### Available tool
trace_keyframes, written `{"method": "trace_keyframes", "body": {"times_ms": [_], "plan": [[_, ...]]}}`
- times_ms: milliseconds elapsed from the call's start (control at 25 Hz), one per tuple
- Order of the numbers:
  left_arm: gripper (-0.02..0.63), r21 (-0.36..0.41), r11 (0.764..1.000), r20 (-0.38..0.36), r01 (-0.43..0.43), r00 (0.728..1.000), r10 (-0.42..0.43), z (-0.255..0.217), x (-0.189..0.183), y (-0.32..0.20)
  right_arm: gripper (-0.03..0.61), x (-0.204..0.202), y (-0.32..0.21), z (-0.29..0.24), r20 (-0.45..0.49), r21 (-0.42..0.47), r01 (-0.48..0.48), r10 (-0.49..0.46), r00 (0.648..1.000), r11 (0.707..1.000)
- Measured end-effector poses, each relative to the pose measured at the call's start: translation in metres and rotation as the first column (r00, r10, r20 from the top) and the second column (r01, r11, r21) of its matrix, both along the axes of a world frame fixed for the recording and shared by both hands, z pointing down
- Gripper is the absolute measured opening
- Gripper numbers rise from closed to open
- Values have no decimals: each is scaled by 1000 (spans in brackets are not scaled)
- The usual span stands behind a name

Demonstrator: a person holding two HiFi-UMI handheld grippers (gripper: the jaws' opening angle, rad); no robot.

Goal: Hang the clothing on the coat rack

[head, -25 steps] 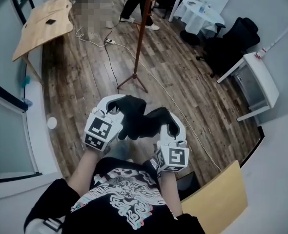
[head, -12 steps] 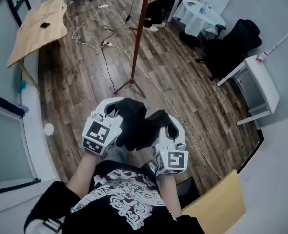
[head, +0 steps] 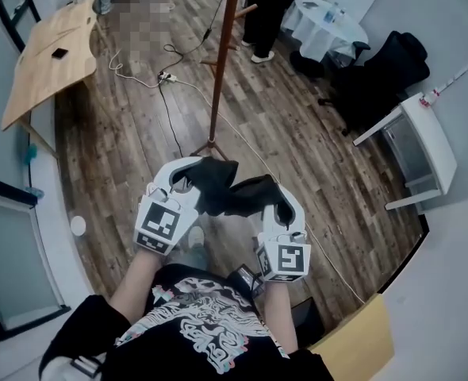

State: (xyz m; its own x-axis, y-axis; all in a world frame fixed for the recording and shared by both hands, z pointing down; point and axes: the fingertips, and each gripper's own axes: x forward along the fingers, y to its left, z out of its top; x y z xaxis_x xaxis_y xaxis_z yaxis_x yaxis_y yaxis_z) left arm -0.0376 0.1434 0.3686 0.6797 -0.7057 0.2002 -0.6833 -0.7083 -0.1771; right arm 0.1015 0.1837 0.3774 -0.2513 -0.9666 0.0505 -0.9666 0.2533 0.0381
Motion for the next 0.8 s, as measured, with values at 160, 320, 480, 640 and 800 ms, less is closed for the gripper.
{"method": "trace_keyframes", "body": {"times_ms": [160, 320, 480, 640, 800], "plan": [[6, 6, 1000, 10, -6, 1000, 5, -4, -4, -50, 14, -2, -49, -4, -1, 8, -6, 6, 1000, 1000], [6, 9, 1000, 6, -14, 1000, 14, -7, -13, -96, 14, -11, -94, -5, -9, 12, -12, 12, 1000, 1000], [6, 16, 1000, 9, -25, 1000, 25, -8, -18, -129, 14, -14, -129, -6, -12, 13, -25, 26, 1000, 1000], [6, 12, 1000, 6, -22, 1000, 22, -8, -30, -157, 14, -22, -156, -5, -15, 7, -31, 31, 999, 1000], [6, 17, 1000, -9, -26, 1000, 27, -10, -33, -179, 14, -27, -174, -7, -8, -6, -52, 52, 999, 999]]}}
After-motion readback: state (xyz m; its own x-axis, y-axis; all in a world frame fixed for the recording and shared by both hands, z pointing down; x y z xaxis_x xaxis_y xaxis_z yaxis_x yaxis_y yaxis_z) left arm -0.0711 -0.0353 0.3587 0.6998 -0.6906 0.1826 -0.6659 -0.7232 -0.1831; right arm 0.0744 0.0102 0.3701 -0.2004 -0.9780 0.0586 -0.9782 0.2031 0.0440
